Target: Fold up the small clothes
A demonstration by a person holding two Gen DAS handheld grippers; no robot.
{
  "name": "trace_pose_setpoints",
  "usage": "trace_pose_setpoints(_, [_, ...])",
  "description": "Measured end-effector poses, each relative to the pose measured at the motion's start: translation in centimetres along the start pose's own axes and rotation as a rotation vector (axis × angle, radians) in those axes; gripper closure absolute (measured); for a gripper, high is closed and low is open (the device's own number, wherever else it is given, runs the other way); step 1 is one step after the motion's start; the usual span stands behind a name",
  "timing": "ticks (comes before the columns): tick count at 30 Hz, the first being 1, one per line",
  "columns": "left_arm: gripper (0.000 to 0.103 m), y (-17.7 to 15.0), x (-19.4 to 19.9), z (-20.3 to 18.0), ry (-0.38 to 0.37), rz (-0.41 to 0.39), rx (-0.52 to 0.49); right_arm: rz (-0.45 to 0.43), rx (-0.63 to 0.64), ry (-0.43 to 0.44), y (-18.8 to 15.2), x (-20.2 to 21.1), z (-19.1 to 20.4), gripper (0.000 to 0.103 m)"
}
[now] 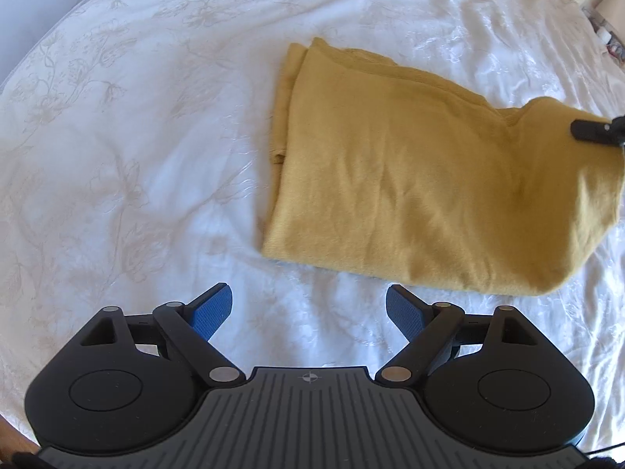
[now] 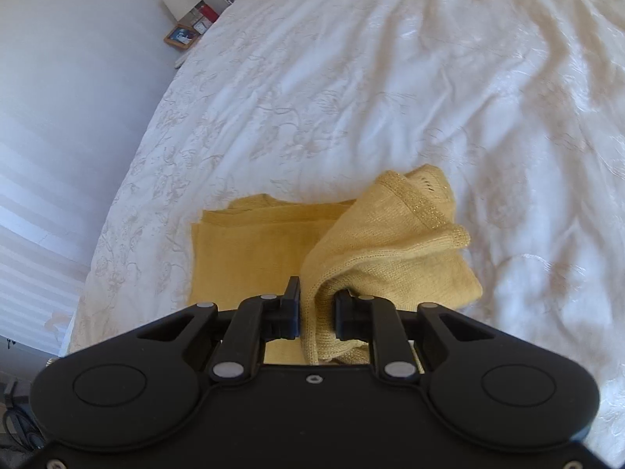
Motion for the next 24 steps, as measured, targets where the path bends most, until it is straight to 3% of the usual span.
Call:
trace_pose_setpoints(4, [0.017, 0.0, 0.6, 3.0, -0.021, -0.002, 0.005, -0.008, 0.038, 0.05, 0.4, -1.4, 6.5, 0.077])
trace_pose_setpoints(8, [0.017, 0.4, 0.8, 5.3, -0.037, 0.001, 0.004, 0.03, 0.095, 0.051, -0.2, -5.3, 12.2, 0.077])
trace_pose_setpoints(15, [0.017, 0.6, 0.9, 8.3, -0.048, 0.02, -0.02, 0.142, 0.137, -0.026, -3.0, -12.7, 17.3, 0.076])
trace_pose_setpoints(17, [0.017, 0.4, 0.7, 8.9, -0.056, 0.032, -0.023, 0.169, 0.164, -0.044, -3.8, -14.0, 18.2, 0.069])
trace_pose_setpoints(21, [0.017, 0.3, 0.3, 9.4, -0.072, 0.05, -0.024, 0.162, 0.197, 0.086, -4.5, -13.4, 20.1, 0.068])
trace_pose_setpoints(24, [0.017, 0.6, 0.3, 9.1, -0.095, 0.055, -0.026, 0.117, 0.202, 0.148, -4.0, -11.3, 20.4, 0.06])
Point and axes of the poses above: each gripper's, at about its wrist camera, not at the fingertips, and x roughly against the way its jaws point, z to its left, y to its top, the point moved 5 cm from there along -x, roughly the way its jaws point, and after that the axes turned 9 degrees about -y, right-handed, at the moved point
